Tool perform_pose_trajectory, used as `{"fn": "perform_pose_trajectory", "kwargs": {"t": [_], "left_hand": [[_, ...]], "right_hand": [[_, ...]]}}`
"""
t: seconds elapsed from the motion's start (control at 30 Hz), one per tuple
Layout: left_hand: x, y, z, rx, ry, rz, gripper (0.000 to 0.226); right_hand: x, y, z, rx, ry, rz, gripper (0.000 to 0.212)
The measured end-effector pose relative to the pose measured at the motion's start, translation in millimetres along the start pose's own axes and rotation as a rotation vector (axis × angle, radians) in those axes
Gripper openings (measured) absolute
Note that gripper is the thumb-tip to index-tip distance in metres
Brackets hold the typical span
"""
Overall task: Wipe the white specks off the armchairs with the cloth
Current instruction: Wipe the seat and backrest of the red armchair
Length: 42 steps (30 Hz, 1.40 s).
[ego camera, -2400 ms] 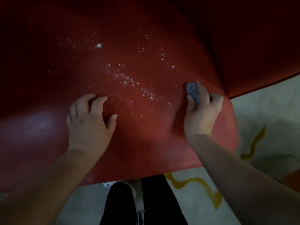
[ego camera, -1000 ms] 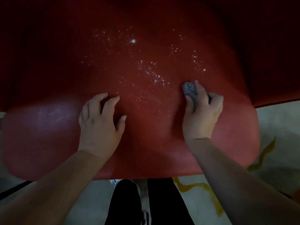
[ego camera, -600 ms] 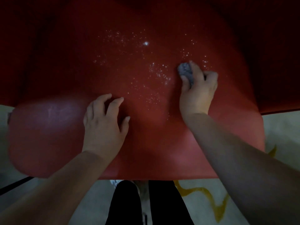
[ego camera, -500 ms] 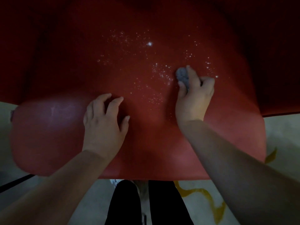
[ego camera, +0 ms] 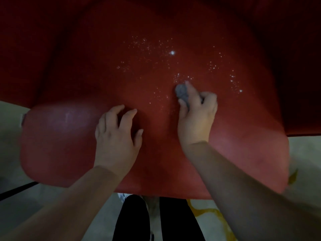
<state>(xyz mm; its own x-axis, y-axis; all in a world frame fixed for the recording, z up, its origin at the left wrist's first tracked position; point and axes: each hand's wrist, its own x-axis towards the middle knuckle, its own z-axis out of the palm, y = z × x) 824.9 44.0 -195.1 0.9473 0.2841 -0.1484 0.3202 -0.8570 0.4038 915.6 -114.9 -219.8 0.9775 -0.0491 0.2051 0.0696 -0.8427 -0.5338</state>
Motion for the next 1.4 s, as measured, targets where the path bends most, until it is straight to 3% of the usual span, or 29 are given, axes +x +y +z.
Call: {"fn": "perform_pose_trajectory", "kwargs": {"t": [0.13,0.27,0.37,0.57,0.77,0.97,1.03,1.17,1.33,1.4], "left_hand": [[0,1,-1,-0.003,0.014,-0.002,0.052],[0,0,-3,-0.005,-0.004,-0.005,0.053],[1,0,-2,0.000,-0.011,-0.010,0.053],[0,6,-1,-0.001,0.016,-0.039,0.049],[5,7,1,-0.034,0.076,-0.082,0.038],[6,13,4,-0.023,0.100,-0.112,0.037],[5,13,5,-0.028,0.111,-0.116,0.037],[7,10,4,-0.042,0.109,-0.117,0.037],[7,2,-1,-0.038,0.121,-0.162,0.040],[7,0,-2,-0.032,0.118,-0.155,0.041]], "right_hand": [[-29,13,-19,-0.001,-0.159,-0.202,0.045],[-5,38,-25,-0.064,-0.036,-0.070,0.042],[-6,19,-13,-0.040,0.021,0.028,0.042],[-23,1,-7,0.039,-0.187,-0.227,0.043],[10,25,-14,-0.004,-0.060,-0.064,0.042],[-19,3,-9,0.061,-0.285,-0.322,0.041],[-8,16,-15,0.051,-0.274,-0.340,0.041],[-10,32,-24,0.014,-0.168,-0.193,0.043],[-29,-10,-3,0.106,-0.355,-0.376,0.042],[-2,-18,9,0.105,-0.318,-0.390,0.042]]}}
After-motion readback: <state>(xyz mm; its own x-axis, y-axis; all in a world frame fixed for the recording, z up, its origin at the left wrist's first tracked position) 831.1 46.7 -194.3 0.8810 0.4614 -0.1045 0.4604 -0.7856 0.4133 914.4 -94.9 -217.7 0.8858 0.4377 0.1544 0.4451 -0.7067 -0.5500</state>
